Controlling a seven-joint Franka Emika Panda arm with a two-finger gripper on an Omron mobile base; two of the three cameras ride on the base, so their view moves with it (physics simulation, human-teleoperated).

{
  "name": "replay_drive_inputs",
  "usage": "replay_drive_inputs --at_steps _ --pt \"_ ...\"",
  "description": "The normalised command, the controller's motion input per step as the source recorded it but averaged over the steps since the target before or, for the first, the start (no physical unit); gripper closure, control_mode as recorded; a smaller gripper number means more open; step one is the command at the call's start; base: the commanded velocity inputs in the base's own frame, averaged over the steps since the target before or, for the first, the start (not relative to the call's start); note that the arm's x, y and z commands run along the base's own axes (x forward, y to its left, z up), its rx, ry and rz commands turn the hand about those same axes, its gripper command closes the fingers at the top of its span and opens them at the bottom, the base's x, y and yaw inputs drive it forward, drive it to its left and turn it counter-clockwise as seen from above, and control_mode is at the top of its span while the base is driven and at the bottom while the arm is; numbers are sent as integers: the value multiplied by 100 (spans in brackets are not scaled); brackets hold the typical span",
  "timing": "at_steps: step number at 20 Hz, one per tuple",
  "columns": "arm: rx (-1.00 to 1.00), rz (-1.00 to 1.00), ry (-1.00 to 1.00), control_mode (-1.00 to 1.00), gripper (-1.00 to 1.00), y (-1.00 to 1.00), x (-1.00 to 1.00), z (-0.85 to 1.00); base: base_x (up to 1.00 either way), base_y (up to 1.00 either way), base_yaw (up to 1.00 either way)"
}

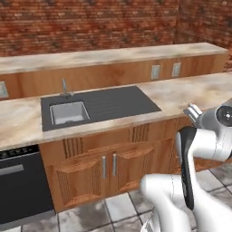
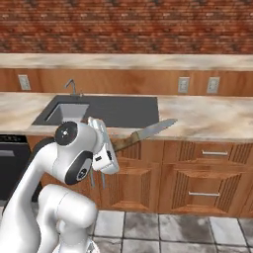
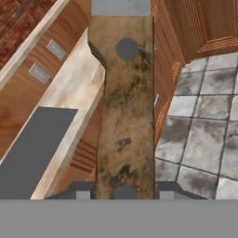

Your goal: Move the cutting board and knife to the sink. Then move spray from the cabinet to the counter.

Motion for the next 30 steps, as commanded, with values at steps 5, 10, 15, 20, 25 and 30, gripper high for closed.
replay_drive_inputs --at_steps 5,10,15,20,25,30 --pt "0 0 0 100 100 0 0 0 97 96 1" --pt "0 0 0 100 100 0 0 0 69 100 0" --pt "0 0 0 100 100 0 0 0 60 96 0" --pt "0 0 0 100 100 0 0 0 41 54 0" --pt "0 0 0 100 100 0 0 0 12 9 3" --pt "0 0 0 100 100 0 0 0 3 -1 20"
